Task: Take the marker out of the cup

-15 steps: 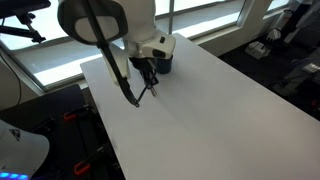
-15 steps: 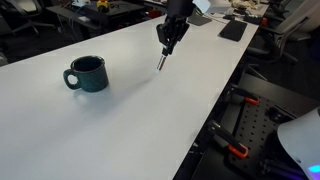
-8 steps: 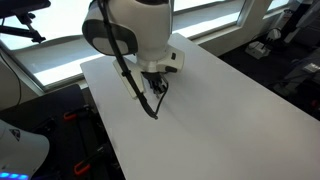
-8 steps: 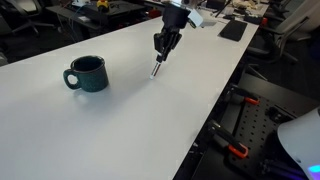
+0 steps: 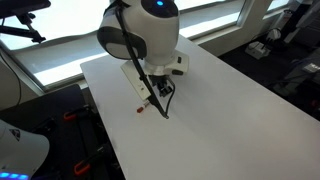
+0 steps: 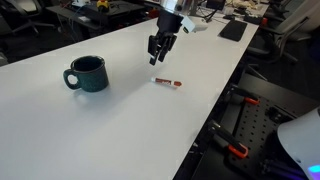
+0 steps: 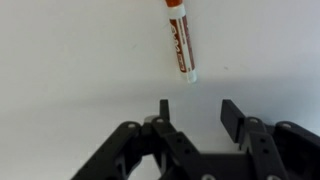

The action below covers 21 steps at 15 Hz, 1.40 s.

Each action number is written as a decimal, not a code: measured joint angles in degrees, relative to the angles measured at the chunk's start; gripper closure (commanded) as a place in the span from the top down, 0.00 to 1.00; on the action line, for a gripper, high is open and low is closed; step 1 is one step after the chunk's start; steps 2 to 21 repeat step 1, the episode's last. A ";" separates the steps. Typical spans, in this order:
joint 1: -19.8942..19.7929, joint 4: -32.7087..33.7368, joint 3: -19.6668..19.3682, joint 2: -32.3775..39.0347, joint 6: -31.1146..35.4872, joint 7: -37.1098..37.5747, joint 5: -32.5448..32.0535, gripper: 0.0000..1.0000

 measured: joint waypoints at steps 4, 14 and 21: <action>0.00 0.00 0.00 0.00 0.00 0.00 0.00 0.56; 0.00 0.00 0.00 0.00 0.00 0.00 0.00 0.56; 0.00 0.00 0.00 0.00 0.00 0.00 0.00 0.56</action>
